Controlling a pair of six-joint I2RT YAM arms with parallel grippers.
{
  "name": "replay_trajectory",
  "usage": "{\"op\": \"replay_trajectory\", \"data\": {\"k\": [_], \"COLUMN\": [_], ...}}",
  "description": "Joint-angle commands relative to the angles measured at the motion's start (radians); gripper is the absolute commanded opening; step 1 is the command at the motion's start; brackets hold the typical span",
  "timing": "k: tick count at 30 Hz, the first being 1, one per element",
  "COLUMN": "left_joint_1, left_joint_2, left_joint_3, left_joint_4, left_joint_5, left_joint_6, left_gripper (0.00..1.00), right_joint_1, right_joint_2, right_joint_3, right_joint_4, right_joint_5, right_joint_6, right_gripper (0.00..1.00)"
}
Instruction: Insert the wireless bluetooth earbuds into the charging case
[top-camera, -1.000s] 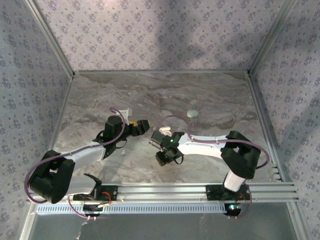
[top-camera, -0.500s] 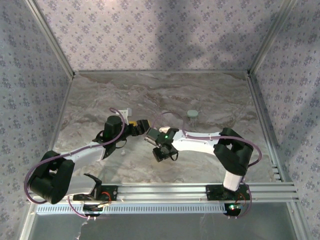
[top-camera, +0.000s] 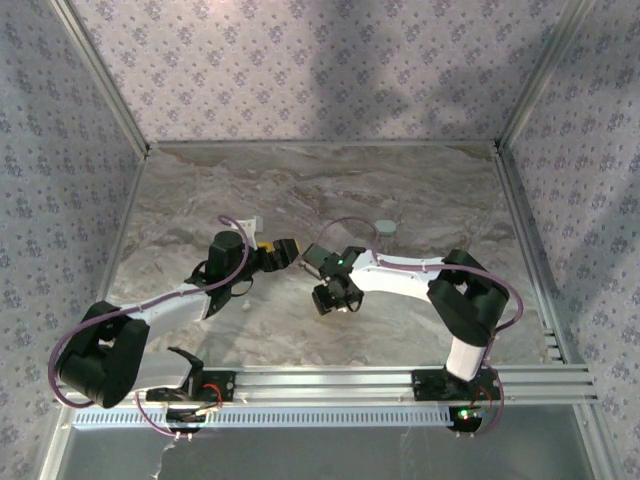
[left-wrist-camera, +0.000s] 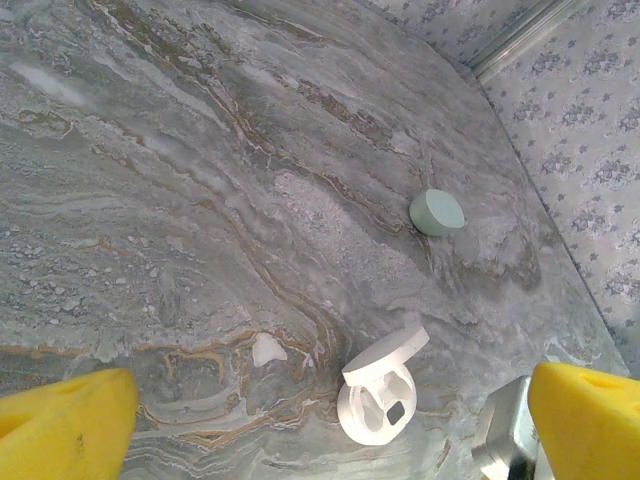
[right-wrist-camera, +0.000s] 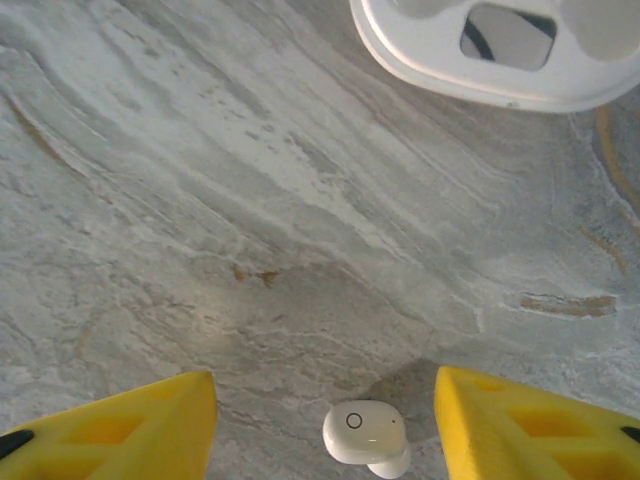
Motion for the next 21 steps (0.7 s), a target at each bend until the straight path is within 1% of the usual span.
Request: {"op": "replay_trajectory", "data": {"k": [1, 5, 14, 21], "left_joint_1": [0.009, 0.008, 0.008, 0.008], "left_joint_2": [-0.021, -0.021, -0.022, -0.025], "left_joint_3": [-0.011, -0.011, -0.011, -0.012], "left_joint_4": [0.011, 0.013, 0.013, 0.015], "left_joint_5": [-0.003, -0.002, -0.001, -0.001], "left_joint_6": [-0.003, -0.004, -0.008, -0.009], "left_gripper": [1.00, 1.00, 1.00, 1.00], "right_joint_1": [-0.002, 0.000, 0.020, 0.031], "right_joint_2": [0.004, 0.006, -0.043, -0.058], "right_joint_3": [-0.019, -0.033, -0.064, -0.077], "right_joint_4": [0.001, 0.000, -0.033, -0.017], "right_joint_5": [-0.053, -0.079, -0.065, -0.101], "right_joint_6": [-0.014, -0.007, 0.035, 0.056], "right_gripper": [0.65, 0.65, 0.65, 0.65]}}
